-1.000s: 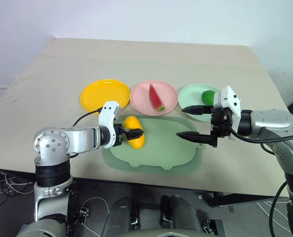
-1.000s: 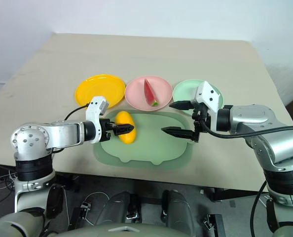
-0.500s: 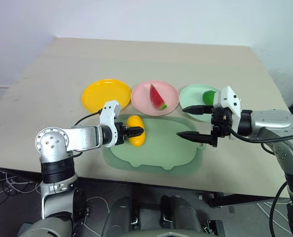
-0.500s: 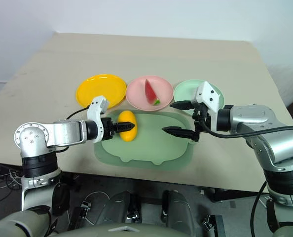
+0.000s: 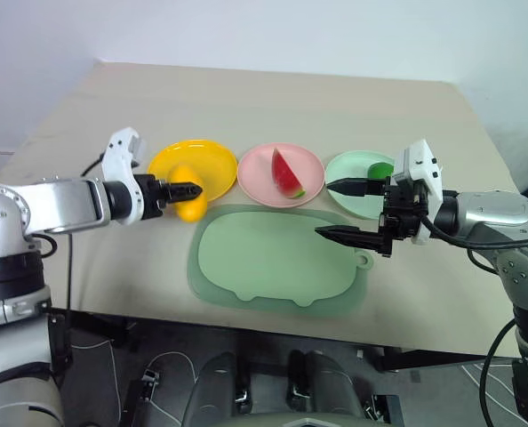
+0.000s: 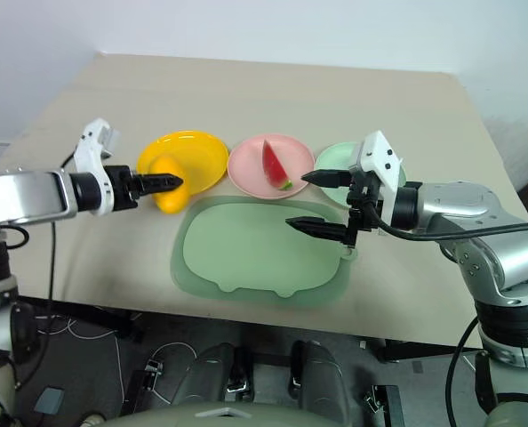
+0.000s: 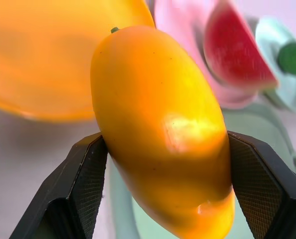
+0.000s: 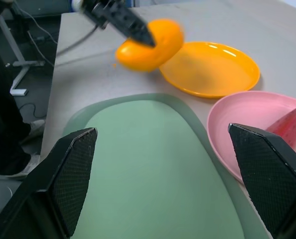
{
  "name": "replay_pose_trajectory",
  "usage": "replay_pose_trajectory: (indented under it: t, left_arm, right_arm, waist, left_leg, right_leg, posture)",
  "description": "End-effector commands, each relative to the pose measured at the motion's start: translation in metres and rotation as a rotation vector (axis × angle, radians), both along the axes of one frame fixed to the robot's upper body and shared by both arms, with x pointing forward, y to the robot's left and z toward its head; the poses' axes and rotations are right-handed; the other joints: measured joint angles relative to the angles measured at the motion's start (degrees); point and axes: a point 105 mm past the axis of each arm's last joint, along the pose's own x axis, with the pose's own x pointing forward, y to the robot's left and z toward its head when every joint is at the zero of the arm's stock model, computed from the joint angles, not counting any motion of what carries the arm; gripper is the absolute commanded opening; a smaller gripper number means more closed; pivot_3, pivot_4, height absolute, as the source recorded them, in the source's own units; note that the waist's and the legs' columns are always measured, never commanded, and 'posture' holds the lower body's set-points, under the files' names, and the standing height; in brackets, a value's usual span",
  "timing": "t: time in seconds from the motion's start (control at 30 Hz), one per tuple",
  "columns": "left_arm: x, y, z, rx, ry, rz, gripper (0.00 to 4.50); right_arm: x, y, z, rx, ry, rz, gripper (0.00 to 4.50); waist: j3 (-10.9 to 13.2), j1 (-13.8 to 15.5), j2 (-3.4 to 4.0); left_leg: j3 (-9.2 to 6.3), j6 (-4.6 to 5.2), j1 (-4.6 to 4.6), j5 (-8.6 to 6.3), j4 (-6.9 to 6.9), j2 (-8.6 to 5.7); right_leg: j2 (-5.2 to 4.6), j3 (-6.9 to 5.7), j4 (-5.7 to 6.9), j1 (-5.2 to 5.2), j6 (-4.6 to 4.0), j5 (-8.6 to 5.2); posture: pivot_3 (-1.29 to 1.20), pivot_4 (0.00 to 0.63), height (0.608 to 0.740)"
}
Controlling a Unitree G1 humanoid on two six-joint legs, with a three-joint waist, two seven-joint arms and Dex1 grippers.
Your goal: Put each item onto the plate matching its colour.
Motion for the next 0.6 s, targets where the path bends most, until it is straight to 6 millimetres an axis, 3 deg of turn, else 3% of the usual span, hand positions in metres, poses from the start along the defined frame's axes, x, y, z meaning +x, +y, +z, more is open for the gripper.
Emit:
replay_pose_trajectory:
  t: [0.03,0.17,0.23,0.43,0.53,0.6]
  left_arm:
    - [0.026,0.02,0.008,0.047,-0.054,0.126,3.31]
    - [0.071,0.039,0.005,0.175,-0.185,0.222,3.31]
    - [0.085,0.039,0.0,0.166,-0.226,0.206,3.31]
    - [0.102,0.032,-0.029,0.185,-0.217,0.139,3.31]
    - [0.104,0.025,-0.038,0.11,-0.182,0.118,3.31]
    - [0.106,0.024,-0.039,0.098,-0.189,0.114,4.02]
  right_arm:
    - [-0.001,0.005,0.012,0.02,-0.053,0.016,4.5]
    - [0.005,0.004,0.011,0.007,-0.056,-0.003,4.5]
    - [0.006,0.004,0.01,-0.001,-0.062,-0.004,4.5]
    - [0.008,0.006,0.013,-0.003,-0.073,-0.003,4.5]
    - [0.009,0.005,0.013,-0.009,-0.074,-0.01,4.5]
    - [0.009,0.005,0.013,-0.008,-0.074,-0.011,4.5]
  waist:
    - [0.0,-0.02,0.0]
    - [0.0,0.13,-0.01]
    - [0.0,-0.02,-0.01]
    - [0.11,-0.11,-0.14]
    - [0.11,-0.09,-0.14]
    - [0.11,-0.1,-0.14]
  left_leg:
    - [0.01,0.0,-0.01,0.0,-0.02,0.0]
    - [0.01,-0.03,-0.28,0.02,-0.02,0.01]
    - [0.03,-0.04,-0.46,0.02,0.0,0.01]
    - [0.1,0.11,-0.87,0.11,-0.01,0.04]
    - [0.1,0.13,-0.8,0.12,0.02,0.07]
    - [0.1,0.13,-0.77,0.12,0.06,0.07]
  right_leg:
    - [0.0,0.0,0.0,-0.02,-0.04,0.07]
    - [0.02,-0.05,0.08,-0.29,-0.01,0.16]
    - [0.03,-0.07,0.07,-0.44,-0.02,0.17]
    - [0.07,-0.08,0.13,-0.86,0.0,0.19]
    - [0.09,-0.11,0.16,-0.8,0.01,0.18]
    - [0.07,-0.11,0.16,-0.75,0.01,0.18]
  posture:
    - [0.0,0.15,0.696]
    - [0.0,0.15,0.696]
    - [0.0,0.15,0.696]
    - [0.0,0.15,0.696]
    - [0.0,0.15,0.696]
    - [0.0,0.15,0.696]
